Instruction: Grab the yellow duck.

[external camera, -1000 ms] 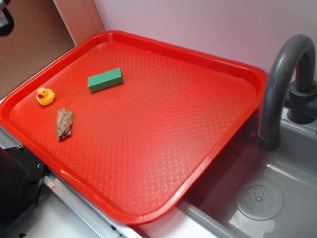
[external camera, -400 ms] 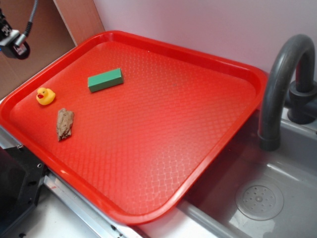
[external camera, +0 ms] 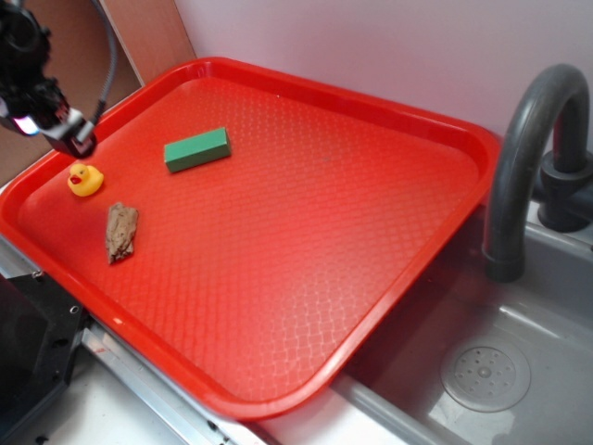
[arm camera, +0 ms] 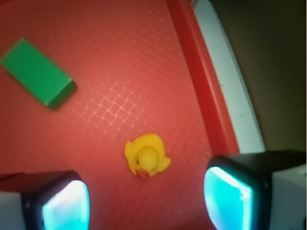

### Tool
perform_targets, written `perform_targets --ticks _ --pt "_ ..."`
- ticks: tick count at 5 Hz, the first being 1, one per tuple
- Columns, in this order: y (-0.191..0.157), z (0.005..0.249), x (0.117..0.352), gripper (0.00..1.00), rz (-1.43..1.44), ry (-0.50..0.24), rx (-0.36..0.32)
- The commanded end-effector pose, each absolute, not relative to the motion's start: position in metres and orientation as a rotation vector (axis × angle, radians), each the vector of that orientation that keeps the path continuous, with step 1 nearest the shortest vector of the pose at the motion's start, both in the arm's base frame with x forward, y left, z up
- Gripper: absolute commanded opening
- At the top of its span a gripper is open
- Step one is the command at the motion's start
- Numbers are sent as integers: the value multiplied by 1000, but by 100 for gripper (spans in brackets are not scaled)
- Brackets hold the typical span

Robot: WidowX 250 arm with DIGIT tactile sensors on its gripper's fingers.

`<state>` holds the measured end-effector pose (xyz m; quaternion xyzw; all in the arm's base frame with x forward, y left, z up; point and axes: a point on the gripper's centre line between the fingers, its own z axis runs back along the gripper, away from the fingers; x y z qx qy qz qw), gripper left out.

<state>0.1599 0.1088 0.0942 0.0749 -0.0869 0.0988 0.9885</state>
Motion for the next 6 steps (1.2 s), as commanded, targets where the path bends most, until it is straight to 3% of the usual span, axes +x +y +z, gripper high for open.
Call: perform_targets --ticks 1,3,5,6 --pt "124 79 168 100 200 -176 206" --pt "134 58 171 100 215 -136 227" --pt "139 45 165 100 205 -97 183" --pt "143 43 166 0 182 -81 107"
